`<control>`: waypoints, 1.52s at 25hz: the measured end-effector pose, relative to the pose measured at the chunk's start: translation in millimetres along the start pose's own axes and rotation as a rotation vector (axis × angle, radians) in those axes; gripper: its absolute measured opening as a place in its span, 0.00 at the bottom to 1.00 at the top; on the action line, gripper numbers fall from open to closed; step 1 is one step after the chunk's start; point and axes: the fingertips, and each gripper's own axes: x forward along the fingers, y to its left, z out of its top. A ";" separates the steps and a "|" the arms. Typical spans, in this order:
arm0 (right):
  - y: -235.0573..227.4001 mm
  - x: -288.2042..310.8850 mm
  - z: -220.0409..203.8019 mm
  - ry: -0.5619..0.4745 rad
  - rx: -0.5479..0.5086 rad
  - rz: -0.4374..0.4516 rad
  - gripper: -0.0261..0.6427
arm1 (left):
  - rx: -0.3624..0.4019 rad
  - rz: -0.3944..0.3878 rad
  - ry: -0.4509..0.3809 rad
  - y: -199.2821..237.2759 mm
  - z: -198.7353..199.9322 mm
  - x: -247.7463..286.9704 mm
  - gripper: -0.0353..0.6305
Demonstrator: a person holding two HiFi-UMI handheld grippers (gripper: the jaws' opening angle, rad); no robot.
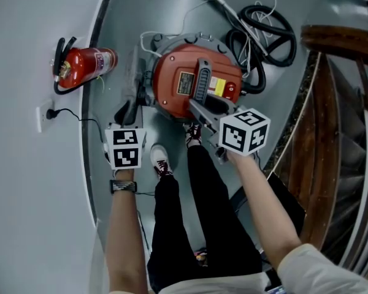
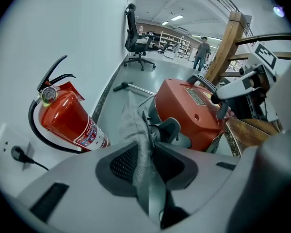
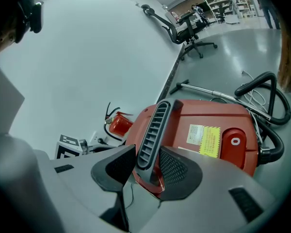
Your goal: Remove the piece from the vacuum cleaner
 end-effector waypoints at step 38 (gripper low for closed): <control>3.8 11.2 -3.1 -0.015 0.000 0.034 0.28 | -0.037 0.105 0.014 21.7 -3.1 -5.9 0.11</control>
